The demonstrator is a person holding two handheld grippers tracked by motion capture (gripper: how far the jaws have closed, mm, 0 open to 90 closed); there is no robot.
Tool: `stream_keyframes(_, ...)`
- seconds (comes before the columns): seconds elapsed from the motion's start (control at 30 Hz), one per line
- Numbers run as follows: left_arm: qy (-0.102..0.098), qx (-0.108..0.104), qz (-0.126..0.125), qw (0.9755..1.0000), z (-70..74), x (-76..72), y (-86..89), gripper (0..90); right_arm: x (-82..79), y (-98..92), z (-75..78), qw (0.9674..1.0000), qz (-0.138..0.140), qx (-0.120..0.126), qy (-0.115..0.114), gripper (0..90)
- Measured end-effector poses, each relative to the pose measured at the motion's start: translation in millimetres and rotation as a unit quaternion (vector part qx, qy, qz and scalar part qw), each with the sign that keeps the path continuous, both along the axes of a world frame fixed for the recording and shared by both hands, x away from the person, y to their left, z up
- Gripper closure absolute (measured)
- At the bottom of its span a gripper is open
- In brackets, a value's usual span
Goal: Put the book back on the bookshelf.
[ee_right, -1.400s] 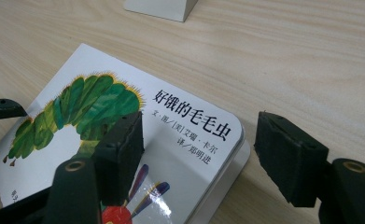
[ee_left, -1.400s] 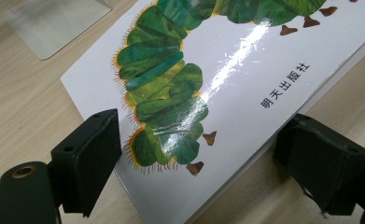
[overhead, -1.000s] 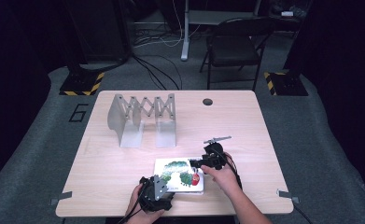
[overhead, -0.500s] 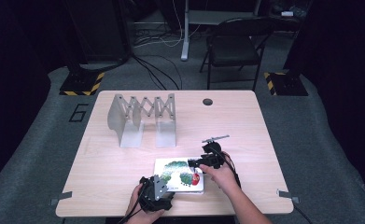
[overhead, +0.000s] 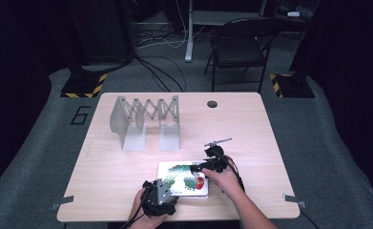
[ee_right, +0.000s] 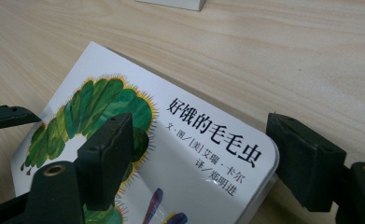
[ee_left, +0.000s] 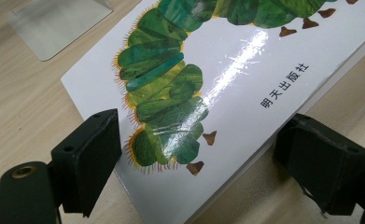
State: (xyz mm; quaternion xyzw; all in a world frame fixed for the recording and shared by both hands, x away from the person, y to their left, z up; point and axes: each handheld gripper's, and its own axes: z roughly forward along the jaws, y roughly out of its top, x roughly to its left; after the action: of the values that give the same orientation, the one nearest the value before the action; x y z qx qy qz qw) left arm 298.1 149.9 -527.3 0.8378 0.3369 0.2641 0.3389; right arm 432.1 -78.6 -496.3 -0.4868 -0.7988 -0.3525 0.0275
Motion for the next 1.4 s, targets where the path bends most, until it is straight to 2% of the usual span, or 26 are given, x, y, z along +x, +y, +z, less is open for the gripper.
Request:
stream_keyframes(0.53,0.003,0.000,-0.002,1.0000,0.3,0.1,0.3,14.7,-0.1,3.1,-1.9,0.9999,0.011,0.005,0.001,24.5)
stream_keyframes(0.87,-0.003,0.001,0.002,1.0000,-0.2,-0.2,-0.2,14.4,-0.4,0.8,1.7,0.9999,0.014,0.004,0.001,28.6)
stream_keyframes(1.0,0.001,0.002,-0.002,1.0000,0.3,-0.3,0.2,14.4,-0.8,0.5,2.3,0.9999,0.014,0.004,0.000,29.3)
stream_keyframes(1.1,0.002,0.006,0.003,1.0000,0.6,-1.0,0.8,14.2,-1.0,0.7,2.0,0.9999,0.011,0.006,-0.003,29.8)
stream_keyframes(1.17,0.000,0.007,0.016,0.9998,0.4,-1.1,1.4,14.0,-1.1,0.6,2.0,0.9999,0.011,0.007,-0.002,30.2)
stream_keyframes(1.23,0.011,0.003,0.026,0.9996,1.2,0.2,3.6,13.7,-1.2,0.5,2.5,0.9999,0.014,0.005,-0.003,30.5)
stream_keyframes(1.37,0.010,0.005,0.036,0.9993,1.0,1.6,4.6,11.0,-1.4,0.6,2.9,0.9998,0.017,0.007,-0.001,30.8)
stream_keyframes(1.4,0.018,0.003,0.033,0.9993,1.3,2.6,5.8,10.5,-1.3,0.5,2.7,0.9998,0.018,0.007,-0.002,30.8)
